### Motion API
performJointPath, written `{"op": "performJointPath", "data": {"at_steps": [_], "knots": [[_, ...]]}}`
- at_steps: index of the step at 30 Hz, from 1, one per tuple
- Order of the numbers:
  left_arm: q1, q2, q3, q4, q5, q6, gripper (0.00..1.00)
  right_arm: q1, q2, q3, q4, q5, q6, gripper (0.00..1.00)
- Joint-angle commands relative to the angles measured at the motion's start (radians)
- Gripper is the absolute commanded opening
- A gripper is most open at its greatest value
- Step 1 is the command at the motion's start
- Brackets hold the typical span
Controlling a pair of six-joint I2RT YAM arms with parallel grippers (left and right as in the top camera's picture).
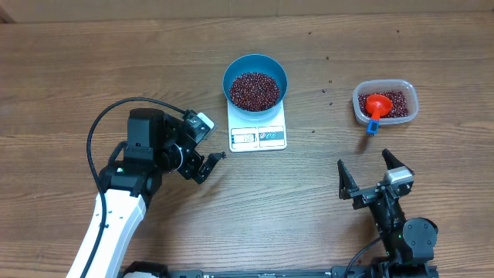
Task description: Scoop item into bowl and weigh 150g on scale
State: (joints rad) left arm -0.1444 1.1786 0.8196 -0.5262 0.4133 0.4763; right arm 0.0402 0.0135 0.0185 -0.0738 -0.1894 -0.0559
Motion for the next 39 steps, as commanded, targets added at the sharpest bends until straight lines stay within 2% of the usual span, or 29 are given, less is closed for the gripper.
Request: {"op": "performJointPath", "data": {"at_steps": [1,7,10,13,21,26,33,39], "knots": [[0.000,0.000,0.001,0.003,-0.003,-0.009,1.00,0.005,-0.011,-0.011,0.005,0.013,0.003,1.00],[0.000,-0.045,-0.004,0.000,-0.005,-0.007,1.00,0.005,-0.011,-0.011,0.005,0.013,0.003,1.00],[0.000,-0.094,-0.016,0.000,-0.111,-0.002,1.00,0.005,-0.011,-0.011,0.005,0.013,0.003,1.00],[0.000,-0.190,-0.058,0.000,-0.217,-0.002,1.00,0.005,-0.011,-0.011,0.005,0.013,0.003,1.00],[0.040,-0.477,-0.262,0.017,-0.283,-0.007,1.00,0.005,-0.011,-0.011,0.005,0.013,0.003,1.00],[0.094,-0.651,-0.428,0.155,-0.235,-0.040,1.00,0.005,-0.011,-0.011,0.005,0.013,0.003,1.00],[0.097,-0.843,-0.602,0.393,-0.210,-0.093,1.00,0.005,-0.011,-0.011,0.005,0.013,0.003,1.00],[0.098,-0.967,-0.697,0.488,-0.211,-0.111,1.00,0.005,-0.011,-0.011,0.005,0.014,0.003,1.00]]}}
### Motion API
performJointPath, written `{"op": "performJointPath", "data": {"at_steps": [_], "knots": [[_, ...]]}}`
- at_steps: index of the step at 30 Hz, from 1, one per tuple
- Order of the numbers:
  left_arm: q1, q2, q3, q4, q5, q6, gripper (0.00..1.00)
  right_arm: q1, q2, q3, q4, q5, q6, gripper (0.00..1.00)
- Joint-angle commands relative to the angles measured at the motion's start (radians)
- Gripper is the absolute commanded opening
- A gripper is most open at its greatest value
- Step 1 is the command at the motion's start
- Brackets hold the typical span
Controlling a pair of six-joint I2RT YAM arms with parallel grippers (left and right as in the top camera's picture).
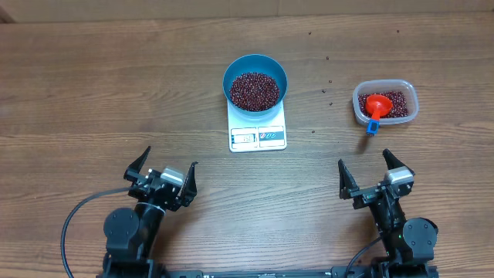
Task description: Scoop item into bowl and weigh 150g on scale
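A blue bowl (255,81) heaped with dark red beans rests on the small white scale (258,133) at the table's middle back. To the right a clear plastic tub (385,103) holds more beans, with a red scoop (377,105) on a blue handle lying in it. My left gripper (164,171) stands open near the front left, nothing between its fingers. My right gripper (372,173) stands open near the front right, also holding nothing. Both are well short of the scale and the tub.
A few stray beans (327,86) lie scattered on the wooden table (93,85) between the bowl and the tub. A black cable (77,216) loops beside the left arm.
The left arm has drawn back from beside the scale to the front left edge, and its gripper now points away from me, open. The right arm, bowl, scoop and tub are unchanged.
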State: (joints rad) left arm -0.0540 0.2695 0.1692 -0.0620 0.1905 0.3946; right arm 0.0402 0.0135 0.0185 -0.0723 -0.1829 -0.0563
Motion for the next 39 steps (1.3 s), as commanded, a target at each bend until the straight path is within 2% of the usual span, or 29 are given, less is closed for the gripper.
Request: {"op": "performJointPath", "data": {"at_steps": [1,15,18,22,25,39], "knots": [[0.008,-0.075,-0.059,0.031,0.011,-0.035,1.00,0.005,-0.011,-0.011,0.003,0.007,0.003,1.00],[0.008,-0.232,-0.162,0.050,0.009,-0.064,1.00,0.005,-0.011,-0.011,0.003,0.007,0.003,1.00],[0.008,-0.268,-0.165,0.015,0.009,-0.074,1.00,0.005,-0.011,-0.011,0.003,0.007,0.003,1.00],[0.008,-0.267,-0.165,0.003,0.009,-0.092,1.00,0.005,-0.011,-0.011,0.003,0.007,0.003,1.00],[0.008,-0.267,-0.164,0.003,0.009,-0.150,1.00,0.005,-0.011,-0.011,0.003,0.007,0.003,1.00],[0.008,-0.265,-0.164,0.003,0.009,-0.148,0.99,0.005,-0.011,-0.011,0.003,0.007,0.003,1.00]]}}
